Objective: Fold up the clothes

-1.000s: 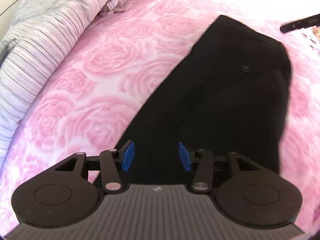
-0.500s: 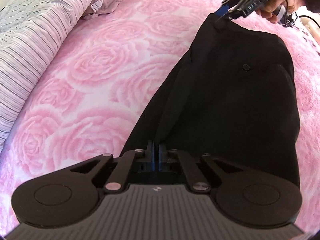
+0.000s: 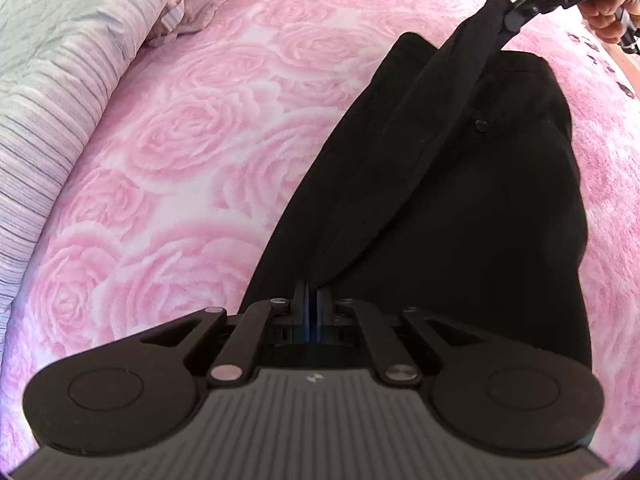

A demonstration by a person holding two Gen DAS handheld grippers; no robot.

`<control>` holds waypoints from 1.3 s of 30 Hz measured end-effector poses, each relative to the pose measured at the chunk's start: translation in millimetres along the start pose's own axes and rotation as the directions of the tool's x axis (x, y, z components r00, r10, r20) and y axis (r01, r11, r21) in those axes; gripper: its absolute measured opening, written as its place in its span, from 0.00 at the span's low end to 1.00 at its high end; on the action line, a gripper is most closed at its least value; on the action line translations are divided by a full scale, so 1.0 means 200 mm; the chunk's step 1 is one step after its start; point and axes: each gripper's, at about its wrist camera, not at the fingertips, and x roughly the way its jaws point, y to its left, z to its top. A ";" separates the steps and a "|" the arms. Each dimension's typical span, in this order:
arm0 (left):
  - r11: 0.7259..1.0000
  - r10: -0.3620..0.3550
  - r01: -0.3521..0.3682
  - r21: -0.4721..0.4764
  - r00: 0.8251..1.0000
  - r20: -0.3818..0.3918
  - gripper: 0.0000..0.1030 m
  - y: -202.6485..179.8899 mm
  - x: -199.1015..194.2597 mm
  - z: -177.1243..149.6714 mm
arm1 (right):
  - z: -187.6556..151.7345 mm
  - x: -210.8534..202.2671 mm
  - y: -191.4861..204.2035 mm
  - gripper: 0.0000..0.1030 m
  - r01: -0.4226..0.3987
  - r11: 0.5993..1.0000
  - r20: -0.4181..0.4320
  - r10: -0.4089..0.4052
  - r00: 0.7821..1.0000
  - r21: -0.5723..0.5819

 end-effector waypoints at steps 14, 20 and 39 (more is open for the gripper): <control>0.998 0.019 -0.022 -0.059 0.999 -0.043 0.12 0.04 0.07 0.02 | 0.09 0.25 -0.35 0.38 0.129 0.978 -0.049 -0.123 0.991 0.162; 0.993 0.074 -0.073 -0.095 0.997 0.002 0.15 0.03 -0.18 -0.07 | 0.01 0.08 -0.18 0.38 0.184 0.975 -0.037 -0.181 0.983 0.123; 0.928 0.263 -0.292 -0.231 0.953 -0.149 0.35 -0.56 -0.97 -1.32 | -0.46 0.31 1.10 0.43 0.046 0.971 -0.212 -0.097 0.973 -0.233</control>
